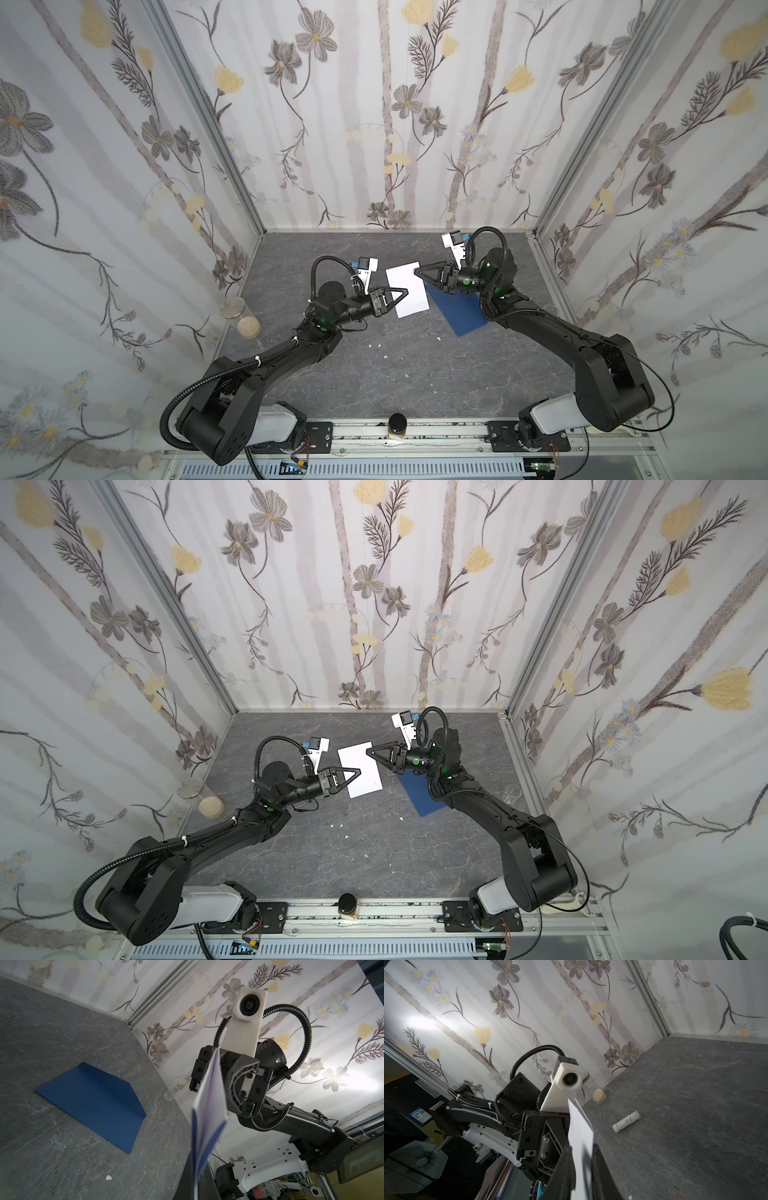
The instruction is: Place the letter into the envelope and seal it
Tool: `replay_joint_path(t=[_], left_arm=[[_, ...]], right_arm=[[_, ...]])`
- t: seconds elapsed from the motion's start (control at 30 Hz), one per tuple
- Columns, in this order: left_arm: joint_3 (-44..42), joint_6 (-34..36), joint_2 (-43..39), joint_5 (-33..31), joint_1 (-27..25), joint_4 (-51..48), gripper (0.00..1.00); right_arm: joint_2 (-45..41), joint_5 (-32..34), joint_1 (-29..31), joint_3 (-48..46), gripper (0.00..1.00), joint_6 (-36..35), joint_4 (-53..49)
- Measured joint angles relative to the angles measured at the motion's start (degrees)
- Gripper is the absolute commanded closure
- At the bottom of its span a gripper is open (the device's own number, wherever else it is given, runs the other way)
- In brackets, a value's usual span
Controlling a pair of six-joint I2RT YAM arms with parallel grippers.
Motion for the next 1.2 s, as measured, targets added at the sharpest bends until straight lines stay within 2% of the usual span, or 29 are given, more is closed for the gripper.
replay_joint_path(t=[0.03,0.1,0.13,0.2,0.23,0.27,0.3,0.33,0.4,0.43,0.47,0.53,0.7,0.73,0.77,0.8,0.83,0.9,0.93,1.0,1.03,1.13,1.17,1.2], left_arm=[[0.2,0.0,0.0,0.0,0.0,0.0,1.0],[0.4,0.0,0.2,0.0,0.0,0.0,1.0],[0.5,0.0,0.3,0.0,0.0,0.0,1.0],[0.6,0.0,0.3,-0.1,0.0,0.0,1.0],[0.6,0.0,0.3,-0.2,0.0,0.0,1.0],[0.6,0.0,0.4,-0.2,0.0,0.0,1.0],[0.6,0.0,0.4,-0.2,0.0,0.0,1.0],[0.6,0.0,0.4,-0.3,0.0,0.0,1.0],[0.6,0.0,0.4,-0.6,-0.1,0.0,1.0],[0.6,0.0,0.4,-0.7,-0.1,0.0,1.0],[0.6,0.0,0.4,-0.7,-0.1,0.0,1.0],[0.6,-0.1,0.4,-0.8,-0.1,0.0,1.0],[0.6,-0.2,0.3,-1.3,-0.2,0.0,1.0],[0.6,-0.2,0.2,-1.4,-0.2,0.0,1.0],[0.6,-0.2,0.1,-1.5,-0.2,0.0,1.0],[0.6,-0.2,0.0,-1.5,-0.2,0.0,1.0],[0.6,-0.2,0.0,-1.6,-0.2,0.0,1.0],[0.6,-0.2,0.0,-1.6,-0.1,0.0,1.0],[0.6,-0.2,0.0,-1.6,-0.1,0.0,1.0],[0.6,-0.2,0.0,-1.6,-0.2,0.0,1.0],[0.6,-0.2,0.0,-1.7,-0.1,0.0,1.0],[0.6,-0.2,0.0,-2.1,-0.1,0.0,1.0],[0.6,-0.2,-0.2,-2.4,-0.1,0.0,1.0],[0.6,-0.3,-0.3,-2.7,-0.1,0.0,1.0]], right_arm=[[0.0,0.1,0.0,-0.1,0.75,-0.4,0.0],[-0.1,0.4,0.0,-0.2,0.59,-0.4,0.1],[-0.2,0.4,0.0,-0.3,0.56,-0.4,0.1],[-0.3,0.4,0.0,-0.5,0.56,-0.5,0.0],[-0.3,0.4,0.0,-0.6,0.6,-0.7,0.1],[-0.4,0.5,0.1,-0.6,0.74,-0.7,0.1],[-0.5,0.4,0.2,-0.6,0.97,-0.7,0.1],[-0.6,0.4,0.2,-0.7,1.0,-0.7,0.1],[-0.7,0.4,0.2,-0.7,1.0,-0.7,0.1],[-0.7,0.4,0.3,-0.7,0.83,-0.7,0.1],[-0.7,0.4,0.3,-0.8,0.72,-0.8,-0.1],[-0.7,0.5,0.3,-1.0,0.56,-0.7,-0.2],[-0.7,0.4,0.4,-1.1,0.58,-0.7,-0.7],[-0.7,0.5,0.5,-1.1,0.62,-0.7,-0.7],[-0.7,0.4,0.5,-1.2,0.76,-0.7,-0.7],[-0.7,0.5,0.5,-1.3,0.97,-0.7,-0.8],[-0.7,0.4,0.5,-1.4,1.0,-0.7,-0.8],[-0.9,0.5,0.5,-1.6,1.0,-0.6,-1.1],[-1.0,0.5,0.6,-1.7,0.94,-0.7,-1.1],[-1.2,0.5,0.6,-1.9,0.67,-0.7,-1.1],[-1.2,0.5,0.6,-2.0,0.6,-0.7,-1.1],[-1.4,0.5,0.6,-2.4,0.59,-0.7,-1.2],[-1.9,0.5,0.5,-2.7,0.61,-0.7,-1.6],[-2.5,0.5,0.5,-3.0,0.67,-0.7,-1.6]])
